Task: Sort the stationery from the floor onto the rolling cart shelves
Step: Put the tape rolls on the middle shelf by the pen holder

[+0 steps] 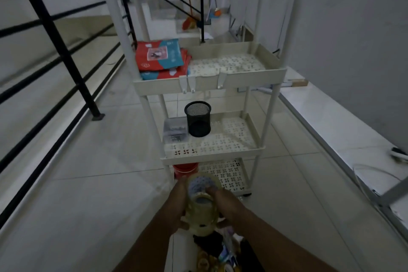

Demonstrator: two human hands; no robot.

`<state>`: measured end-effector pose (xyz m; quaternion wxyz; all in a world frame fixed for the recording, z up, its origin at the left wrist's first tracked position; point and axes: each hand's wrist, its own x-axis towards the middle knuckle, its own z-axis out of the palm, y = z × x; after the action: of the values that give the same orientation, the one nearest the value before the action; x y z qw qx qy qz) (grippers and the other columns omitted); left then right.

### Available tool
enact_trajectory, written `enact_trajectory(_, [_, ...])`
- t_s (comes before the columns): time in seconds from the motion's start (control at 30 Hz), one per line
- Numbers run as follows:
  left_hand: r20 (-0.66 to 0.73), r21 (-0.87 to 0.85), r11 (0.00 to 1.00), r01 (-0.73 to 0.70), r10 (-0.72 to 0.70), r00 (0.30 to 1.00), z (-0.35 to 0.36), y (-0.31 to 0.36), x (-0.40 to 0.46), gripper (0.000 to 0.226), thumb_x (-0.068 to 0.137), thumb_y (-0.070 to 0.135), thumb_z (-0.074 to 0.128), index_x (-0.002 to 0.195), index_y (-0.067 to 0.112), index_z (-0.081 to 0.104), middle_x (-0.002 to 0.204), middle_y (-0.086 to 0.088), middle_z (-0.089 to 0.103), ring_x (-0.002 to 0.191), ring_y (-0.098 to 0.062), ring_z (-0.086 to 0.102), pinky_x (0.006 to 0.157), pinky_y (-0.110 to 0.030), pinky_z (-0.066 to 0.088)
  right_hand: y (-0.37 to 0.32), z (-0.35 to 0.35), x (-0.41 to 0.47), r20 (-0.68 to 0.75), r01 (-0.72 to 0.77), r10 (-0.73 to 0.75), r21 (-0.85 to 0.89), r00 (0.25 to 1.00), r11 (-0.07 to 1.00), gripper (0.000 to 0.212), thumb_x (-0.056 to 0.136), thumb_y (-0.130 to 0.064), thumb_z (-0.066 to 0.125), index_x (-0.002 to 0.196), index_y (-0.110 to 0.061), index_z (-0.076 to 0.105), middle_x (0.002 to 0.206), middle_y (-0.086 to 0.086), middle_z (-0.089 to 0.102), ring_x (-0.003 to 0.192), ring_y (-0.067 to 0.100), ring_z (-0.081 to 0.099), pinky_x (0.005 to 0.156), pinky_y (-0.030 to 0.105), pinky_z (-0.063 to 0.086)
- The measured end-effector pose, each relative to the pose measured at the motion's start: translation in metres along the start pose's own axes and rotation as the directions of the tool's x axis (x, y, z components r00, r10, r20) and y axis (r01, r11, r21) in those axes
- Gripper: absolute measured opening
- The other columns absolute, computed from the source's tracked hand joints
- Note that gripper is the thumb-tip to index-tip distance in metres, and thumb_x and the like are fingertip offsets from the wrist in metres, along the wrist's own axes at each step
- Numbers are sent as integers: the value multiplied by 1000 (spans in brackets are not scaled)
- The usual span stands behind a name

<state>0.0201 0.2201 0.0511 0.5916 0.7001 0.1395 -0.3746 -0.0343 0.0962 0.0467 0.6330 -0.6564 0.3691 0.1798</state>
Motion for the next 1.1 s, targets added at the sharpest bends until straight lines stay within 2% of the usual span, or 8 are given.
enact_trajectory(0.13, [32,84,995,55,-57,998,8,31,-22,57,84,67,45,104,18,65,104,-12,64,94,-33,61,77,-45,55,-25,-21,-28,-13,-21,21,-17,1000,1000,52,91,-54,47,127,-17,53,119,13,62,101,32,61,77,36,54])
enact_trajectory(0.3, [142,109,991,83,-98,985,5,72,-37,61,82,67,43,106,16,66,111,-18,62,98,-41,61,79,-62,52,-64,-43,-60,18,6,-5,-55,1000,998,42,93,-55,42,105,-18,59,81,5,61,76,26,63,70,43,59])
enact_trajectory(0.43, [209,105,993,62,-82,974,8,113,-47,75,78,73,47,116,9,57,117,-22,58,104,-45,58,75,-64,52,-101,-65,-75,5,56,-56,-121,998,991,63,91,-60,43,135,-15,42,91,15,56,86,34,61,70,43,58])
enact_trajectory(0.63, [205,28,991,-133,125,971,22,164,-46,61,83,69,42,108,17,64,111,-17,62,102,-41,59,72,-63,54,-151,-90,-75,-82,196,-210,-157,974,968,54,89,-62,42,120,-18,52,102,20,59,92,39,63,77,50,58])
enact_trajectory(0.83, [90,-74,973,-221,227,970,55,176,-10,51,91,49,32,116,16,62,110,-13,68,98,-33,64,88,-56,50,-167,-96,-38,-189,247,-239,20,952,969,47,93,-52,41,127,-21,52,97,9,61,82,29,58,60,33,50])
enact_trajectory(0.97, [-19,-251,933,-256,260,965,76,174,18,40,92,33,38,117,13,62,109,-10,67,97,-29,62,80,-42,53,-179,-96,-6,-333,309,-275,51,902,950,52,95,-46,39,138,-17,44,131,12,53,103,31,54,79,42,49])
enact_trajectory(1.03, [-74,-319,901,-294,285,956,84,169,32,28,93,26,39,103,11,61,94,-8,62,82,-23,58,72,-35,50,-186,-96,10,-389,306,-291,-24,874,952,52,99,-41,33,141,-10,41,139,15,48,117,35,51,97,46,47])
enact_trajectory(1.1, [-131,-309,872,-380,356,925,92,163,48,19,94,21,39,85,16,55,84,-5,53,84,-22,52,81,-38,49,-191,-98,24,-422,287,-261,-1,868,958,55,100,-42,31,141,-7,39,141,16,46,122,37,49,103,48,43])
